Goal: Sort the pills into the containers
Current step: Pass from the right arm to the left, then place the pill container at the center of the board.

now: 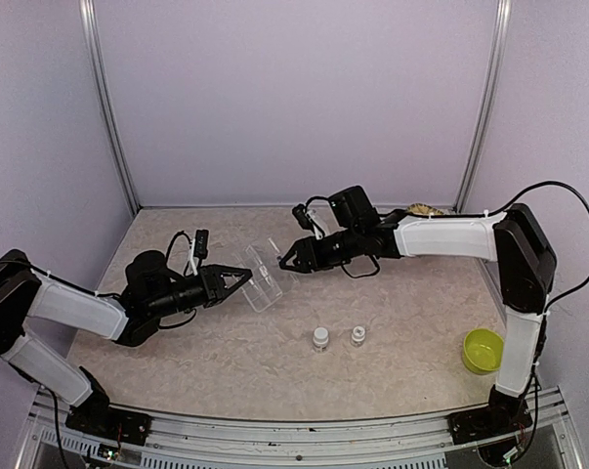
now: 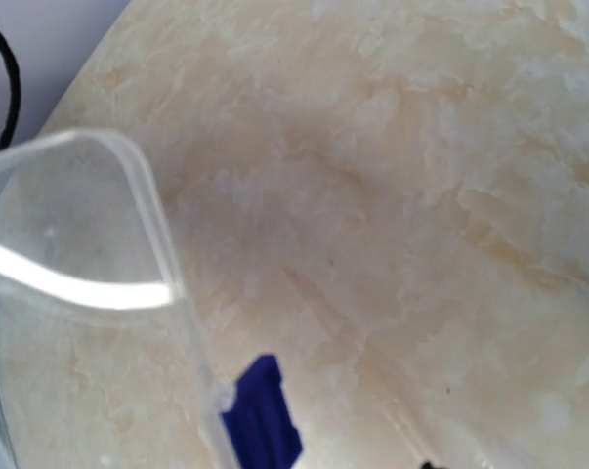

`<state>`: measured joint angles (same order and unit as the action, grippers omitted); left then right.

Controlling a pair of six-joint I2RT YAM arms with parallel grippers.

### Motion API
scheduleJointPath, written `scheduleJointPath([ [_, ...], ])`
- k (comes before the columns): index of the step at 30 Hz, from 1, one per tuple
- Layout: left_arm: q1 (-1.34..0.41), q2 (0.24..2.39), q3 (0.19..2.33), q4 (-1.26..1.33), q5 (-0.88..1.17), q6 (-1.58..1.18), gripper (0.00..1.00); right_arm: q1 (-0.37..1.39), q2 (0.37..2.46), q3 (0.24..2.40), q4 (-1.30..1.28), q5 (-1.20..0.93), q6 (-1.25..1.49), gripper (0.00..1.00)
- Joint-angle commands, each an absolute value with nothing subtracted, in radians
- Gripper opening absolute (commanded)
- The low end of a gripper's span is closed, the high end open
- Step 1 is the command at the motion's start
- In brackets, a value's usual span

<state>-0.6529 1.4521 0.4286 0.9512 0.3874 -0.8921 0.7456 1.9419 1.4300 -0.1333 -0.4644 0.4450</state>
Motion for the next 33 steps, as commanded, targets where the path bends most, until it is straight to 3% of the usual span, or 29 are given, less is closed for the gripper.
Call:
scheduleJointPath([
  [1, -0.668, 1.445, 0.464, 0.979, 0.411, -0.868, 0.2, 0.759, 1.977, 1.455, -0.135, -0.491, 0.409, 0.53],
  [23, -0.701, 1.49, 0.49, 0.989, 0.42, -0.868, 0.2, 0.82, 2.022, 1.501, -0.126, -0.578, 0.363, 0.52],
  [33, -0.713, 1.484, 0.494, 0.996, 0.429, -0.866, 0.21, 0.823, 2.031, 1.517, -0.148, -0.461, 0.368, 0.52],
])
